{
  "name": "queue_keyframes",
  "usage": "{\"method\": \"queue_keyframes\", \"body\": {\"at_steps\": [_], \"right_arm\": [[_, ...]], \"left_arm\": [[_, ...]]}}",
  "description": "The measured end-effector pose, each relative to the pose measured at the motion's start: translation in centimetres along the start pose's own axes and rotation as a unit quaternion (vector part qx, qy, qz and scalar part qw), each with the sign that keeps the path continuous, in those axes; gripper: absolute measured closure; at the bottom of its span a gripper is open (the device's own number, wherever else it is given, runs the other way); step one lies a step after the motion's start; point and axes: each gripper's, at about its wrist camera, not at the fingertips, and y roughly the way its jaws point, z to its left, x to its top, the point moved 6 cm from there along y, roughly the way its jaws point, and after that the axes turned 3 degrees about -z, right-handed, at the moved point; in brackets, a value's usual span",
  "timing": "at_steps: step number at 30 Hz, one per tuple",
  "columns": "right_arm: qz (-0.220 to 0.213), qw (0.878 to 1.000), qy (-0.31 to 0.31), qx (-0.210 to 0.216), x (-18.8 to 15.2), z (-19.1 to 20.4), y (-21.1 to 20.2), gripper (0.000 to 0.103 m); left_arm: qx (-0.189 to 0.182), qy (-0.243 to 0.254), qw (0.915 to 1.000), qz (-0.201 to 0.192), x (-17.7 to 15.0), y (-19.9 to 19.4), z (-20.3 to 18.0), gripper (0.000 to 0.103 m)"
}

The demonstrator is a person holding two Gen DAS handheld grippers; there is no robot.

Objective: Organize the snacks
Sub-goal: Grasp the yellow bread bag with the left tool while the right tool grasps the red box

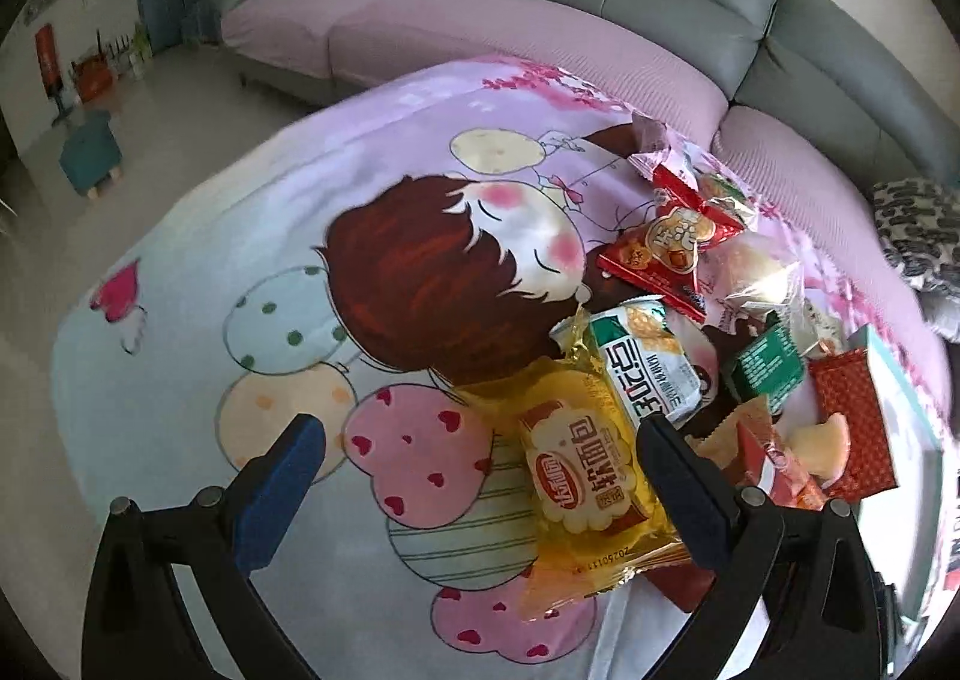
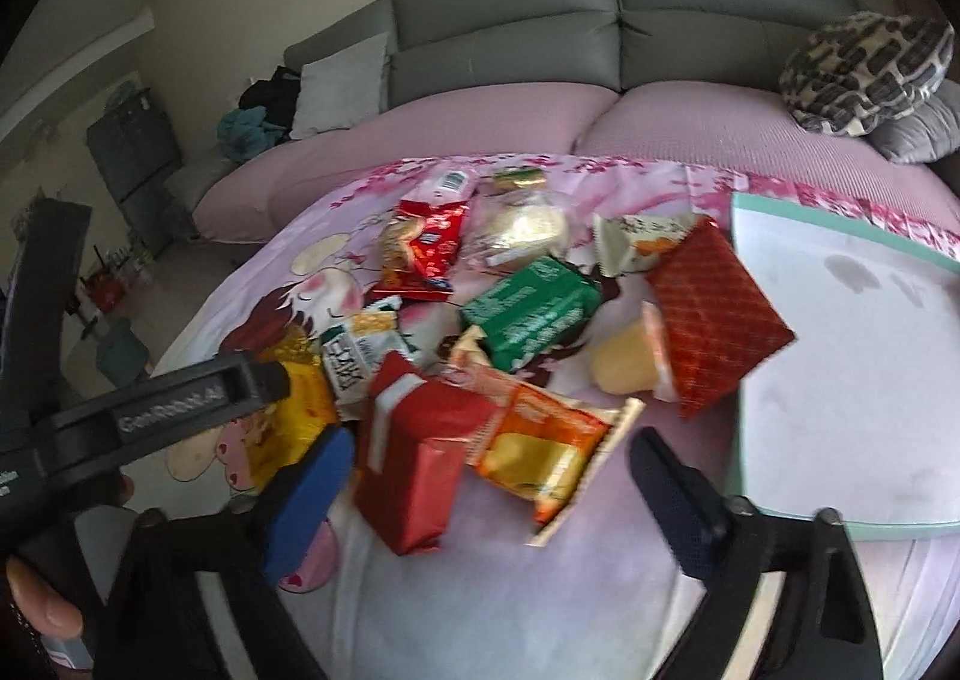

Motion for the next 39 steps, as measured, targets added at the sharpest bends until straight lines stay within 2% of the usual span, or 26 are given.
{"method": "queue_keyframes", "body": {"at_steps": [2,3,4,9,14,15,25,29,32,35,39], "right_arm": [[-0.002,1.000,-0.006,0.009,0.0,0.7,0.0,0.017],[-0.004,1.000,-0.010,0.010,-0.1,1.1,-0.1,0.026],[-0.004,1.000,-0.014,0.008,-0.1,1.4,0.0,0.029],[0.017,1.000,-0.018,0.014,-0.9,2.1,1.0,0.039],[0.020,0.999,-0.034,0.003,-1.3,2.8,1.6,0.039],[0.020,0.999,-0.037,0.001,-1.3,2.9,1.7,0.040],[0.016,0.998,-0.052,-0.020,-1.4,3.1,1.8,0.041],[0.015,0.996,-0.075,-0.046,-1.6,3.5,2.0,0.044],[0.016,0.992,-0.105,-0.065,-2.0,4.3,2.2,0.044],[0.017,0.990,-0.121,-0.075,-2.2,4.8,2.6,0.044],[0.017,0.986,-0.136,-0.091,-2.4,5.2,3.0,0.044]], "left_arm": [[-0.012,-0.005,0.9999,0.008,-0.1,0.4,-0.1,0.003],[-0.018,-0.008,0.9997,0.012,-0.2,0.5,-0.1,0.004],[-0.025,-0.011,0.9994,0.021,-0.4,0.8,-0.2,0.007],[-0.069,-0.024,0.9965,0.041,-0.8,1.3,-0.7,0.025],[-0.112,-0.029,0.9922,0.046,-0.9,1.1,-1.4,0.053],[-0.116,-0.028,0.9918,0.047,-0.9,1.1,-1.4,0.054],[-0.105,-0.050,0.9920,0.049,-0.2,1.1,0.8,0.053],[-0.107,-0.064,0.9906,0.056,-0.2,1.3,1.6,0.046],[-0.113,-0.072,0.9891,0.061,-0.3,1.4,2.0,0.045],[-0.108,-0.057,0.9903,0.067,-0.4,1.7,1.8,0.038],[-0.115,-0.056,0.9893,0.071,-0.5,1.8,2.0,0.037]]}}
